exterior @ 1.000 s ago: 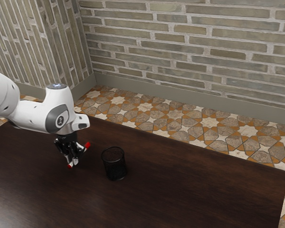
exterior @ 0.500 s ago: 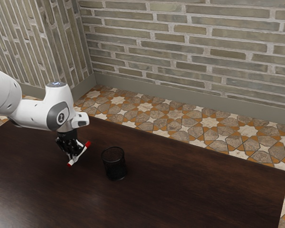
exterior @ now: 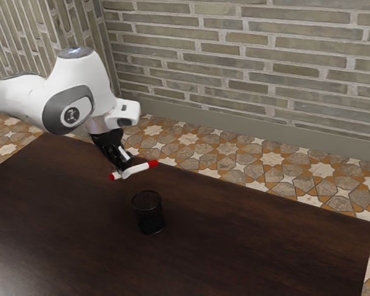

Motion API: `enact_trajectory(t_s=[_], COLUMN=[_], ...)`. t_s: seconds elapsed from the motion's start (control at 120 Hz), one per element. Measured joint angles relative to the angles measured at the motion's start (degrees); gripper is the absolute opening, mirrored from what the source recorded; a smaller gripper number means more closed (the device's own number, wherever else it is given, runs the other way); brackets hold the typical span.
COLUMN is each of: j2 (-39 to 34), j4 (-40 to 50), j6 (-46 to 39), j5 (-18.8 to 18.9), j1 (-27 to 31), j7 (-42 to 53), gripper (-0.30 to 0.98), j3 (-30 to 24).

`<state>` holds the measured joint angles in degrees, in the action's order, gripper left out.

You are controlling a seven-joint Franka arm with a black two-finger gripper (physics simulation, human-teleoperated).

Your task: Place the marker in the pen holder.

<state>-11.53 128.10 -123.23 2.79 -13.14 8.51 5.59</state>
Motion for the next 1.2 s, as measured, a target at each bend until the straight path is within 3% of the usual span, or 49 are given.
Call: enact_trajectory(t_s=[0.3,0.567,1.067,1.2], j2=[2.07,10.33,16.88,18.23], j4=[-0.61,-8.30,-15.34,-21.82], j6=[6.36,9.62,13.97,15.97], j5=[0.23,-0.20,-1.55,-2.97], j1=[-2.42,-3.30,-2.26,-3.72], j7=[-3.49,-5.53,-6.38,-6.35], gripper=[-0.09,-0.06,0.07,0.33], j3=[-0.92,-0.39,1.41,1.24])
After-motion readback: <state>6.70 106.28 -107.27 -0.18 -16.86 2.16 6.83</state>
